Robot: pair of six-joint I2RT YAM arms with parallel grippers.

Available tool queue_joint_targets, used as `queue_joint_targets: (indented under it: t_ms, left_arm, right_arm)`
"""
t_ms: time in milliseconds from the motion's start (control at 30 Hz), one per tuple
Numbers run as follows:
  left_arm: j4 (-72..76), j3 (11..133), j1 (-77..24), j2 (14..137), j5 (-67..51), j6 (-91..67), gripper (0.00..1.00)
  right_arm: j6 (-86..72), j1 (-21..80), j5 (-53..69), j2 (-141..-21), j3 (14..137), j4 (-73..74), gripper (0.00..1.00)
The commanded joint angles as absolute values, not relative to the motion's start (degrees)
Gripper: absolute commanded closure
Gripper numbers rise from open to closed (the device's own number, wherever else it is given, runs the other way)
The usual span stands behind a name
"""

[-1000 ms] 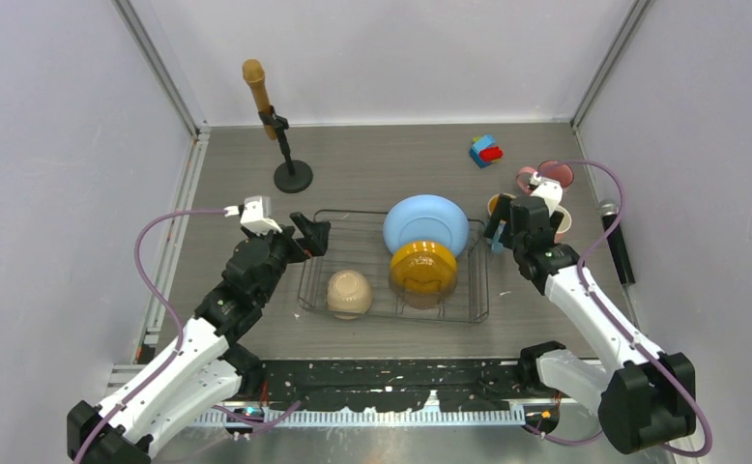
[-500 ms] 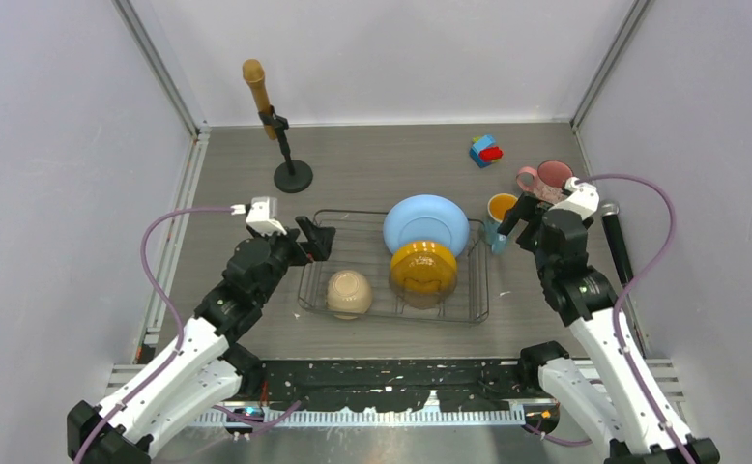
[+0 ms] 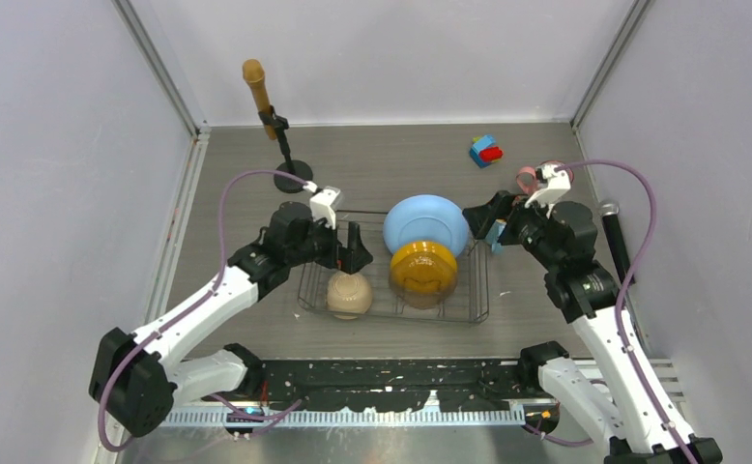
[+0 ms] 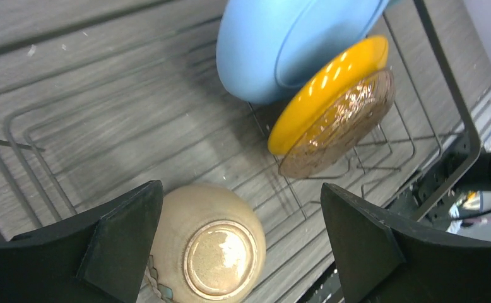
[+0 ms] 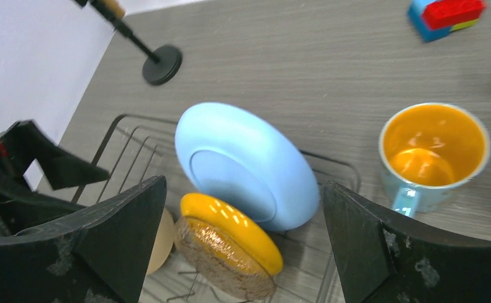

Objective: Unload the mixed dishes from the dish rack
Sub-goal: Adjust the bowl in the dish rack.

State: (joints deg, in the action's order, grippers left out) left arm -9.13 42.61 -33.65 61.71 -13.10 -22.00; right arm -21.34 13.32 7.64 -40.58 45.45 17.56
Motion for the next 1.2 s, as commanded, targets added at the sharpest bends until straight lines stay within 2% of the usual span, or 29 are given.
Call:
queue_joint_targets:
  t_ms: [0, 67, 167, 367, 500, 700, 933, 1167]
  left_arm:
    - [-16.6, 47.7, -33.9, 64.4, -17.8, -18.0, 0.0]
    - [-18.3, 48.1, -34.0, 65.7, -16.6, -18.0, 0.0]
    - [-19.6, 48.1, -34.3, 66.9, -17.1, -18.8, 0.0]
    - [-18.0, 47.3, -35.2, 68.2, -20.6, -20.2, 0.0]
    - [-18.9, 47.3, -35.2, 68.0, -21.5, -19.7, 0.0]
    - [-29.0, 49.0, -36.1, 67.9, -13.4, -19.7, 0.0]
    - [-37.8, 53.4, -42.2, 72.1, -3.0, -21.6, 0.0]
    - [-40.4, 56.0, -46.0, 77.4, 3.5, -25.3, 0.0]
  right_arm:
    - [-20.4, 13.2, 19.4, -42.3, 46.9, 13.5, 0.0]
    - [-20.9, 13.3, 25.7, -43.7, 47.0, 12.7, 0.0]
    - [-20.1, 14.0, 27.3, -46.0, 48.4, 15.2, 0.0]
    - [-16.5, 20.2, 24.4, -53.5, 51.6, 22.9, 0.01]
    - [-13.6, 25.6, 17.4, -55.3, 52.3, 23.8, 0.01]
    - [-12.4, 28.4, 18.4, -57.5, 52.8, 21.7, 0.01]
    - [-11.7, 28.7, 17.9, -58.8, 52.6, 20.3, 0.01]
    - [-10.3, 28.8, 15.9, -56.7, 50.5, 19.6, 0.0]
